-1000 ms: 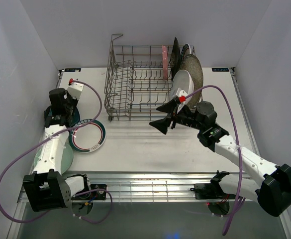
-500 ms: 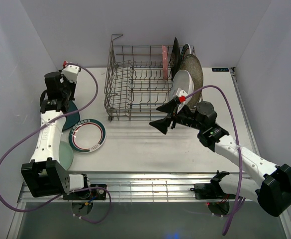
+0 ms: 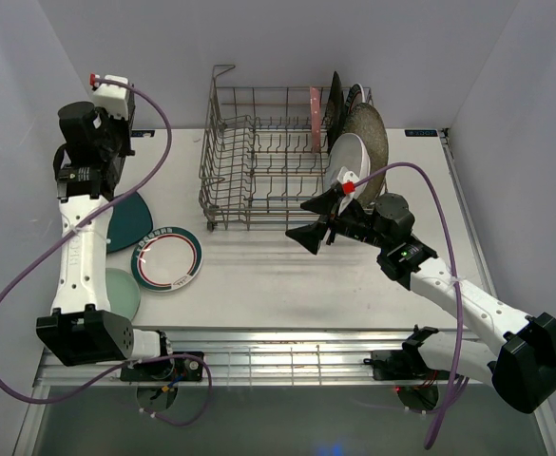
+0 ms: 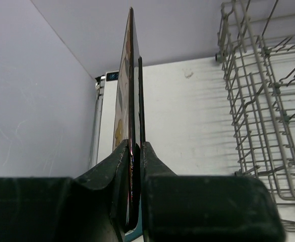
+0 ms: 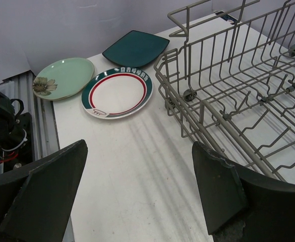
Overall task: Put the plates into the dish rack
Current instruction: Pick up the plate at the center of the board.
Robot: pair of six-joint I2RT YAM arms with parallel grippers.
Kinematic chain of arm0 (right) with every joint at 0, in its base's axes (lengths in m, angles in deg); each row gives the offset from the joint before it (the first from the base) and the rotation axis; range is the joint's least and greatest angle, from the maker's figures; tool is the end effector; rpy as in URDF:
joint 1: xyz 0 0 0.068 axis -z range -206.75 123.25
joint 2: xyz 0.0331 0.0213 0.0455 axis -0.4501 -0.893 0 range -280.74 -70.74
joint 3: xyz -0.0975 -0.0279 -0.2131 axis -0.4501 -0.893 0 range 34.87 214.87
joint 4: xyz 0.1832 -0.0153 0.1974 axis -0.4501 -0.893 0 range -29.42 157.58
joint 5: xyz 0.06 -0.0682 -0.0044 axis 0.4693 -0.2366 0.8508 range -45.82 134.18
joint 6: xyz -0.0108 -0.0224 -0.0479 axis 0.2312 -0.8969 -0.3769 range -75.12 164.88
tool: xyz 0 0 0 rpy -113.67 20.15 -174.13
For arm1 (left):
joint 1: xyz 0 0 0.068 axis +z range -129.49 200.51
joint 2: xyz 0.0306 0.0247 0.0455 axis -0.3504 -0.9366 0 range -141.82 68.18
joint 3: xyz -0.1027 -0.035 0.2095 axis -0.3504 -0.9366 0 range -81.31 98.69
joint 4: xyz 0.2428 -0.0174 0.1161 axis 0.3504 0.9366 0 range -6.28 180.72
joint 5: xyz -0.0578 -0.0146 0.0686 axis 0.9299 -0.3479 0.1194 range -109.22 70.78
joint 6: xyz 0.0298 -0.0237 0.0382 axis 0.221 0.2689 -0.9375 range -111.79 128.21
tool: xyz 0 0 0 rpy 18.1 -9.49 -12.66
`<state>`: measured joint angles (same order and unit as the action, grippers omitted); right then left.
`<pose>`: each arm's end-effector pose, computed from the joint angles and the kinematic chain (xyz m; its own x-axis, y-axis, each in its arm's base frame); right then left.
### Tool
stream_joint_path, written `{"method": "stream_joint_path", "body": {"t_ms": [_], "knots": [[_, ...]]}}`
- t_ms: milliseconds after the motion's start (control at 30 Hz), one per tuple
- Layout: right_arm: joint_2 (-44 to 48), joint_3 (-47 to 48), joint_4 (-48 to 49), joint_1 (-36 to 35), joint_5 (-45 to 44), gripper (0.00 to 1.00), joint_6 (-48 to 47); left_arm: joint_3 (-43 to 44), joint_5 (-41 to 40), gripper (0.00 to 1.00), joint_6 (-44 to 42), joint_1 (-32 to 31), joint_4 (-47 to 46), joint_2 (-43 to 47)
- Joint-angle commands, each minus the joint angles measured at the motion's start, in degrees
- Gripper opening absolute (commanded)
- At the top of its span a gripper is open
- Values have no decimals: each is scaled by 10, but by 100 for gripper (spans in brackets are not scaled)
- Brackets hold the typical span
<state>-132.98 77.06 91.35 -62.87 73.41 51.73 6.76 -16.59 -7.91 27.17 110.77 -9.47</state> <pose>0.2150 0.1784 0.2896 -0.0562 0.0880 -0.9945 -0.9078 0.4101 0.0876 0.3134 0.0348 0.4075 -0.2929 0.2450 -0.9242 0.0095 0.9673 0.2534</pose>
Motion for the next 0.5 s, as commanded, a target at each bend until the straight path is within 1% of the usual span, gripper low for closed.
{"method": "stream_joint_path", "body": {"t_ms": [0, 133, 333, 467], "knots": [[7, 1, 19, -2, -12, 90, -6, 80, 27, 0, 24, 1, -81, 17], [9, -2, 21, -2, -23, 90, -4, 133, 58, 0, 53, 1, -51, -4], [13, -8, 25, -2, -49, 90, 1, 206, 108, 0, 106, -1, -36, -28], [18, -11, 28, -2, -52, 90, 4, 262, 102, 0, 118, -37, -19, -52]]}}
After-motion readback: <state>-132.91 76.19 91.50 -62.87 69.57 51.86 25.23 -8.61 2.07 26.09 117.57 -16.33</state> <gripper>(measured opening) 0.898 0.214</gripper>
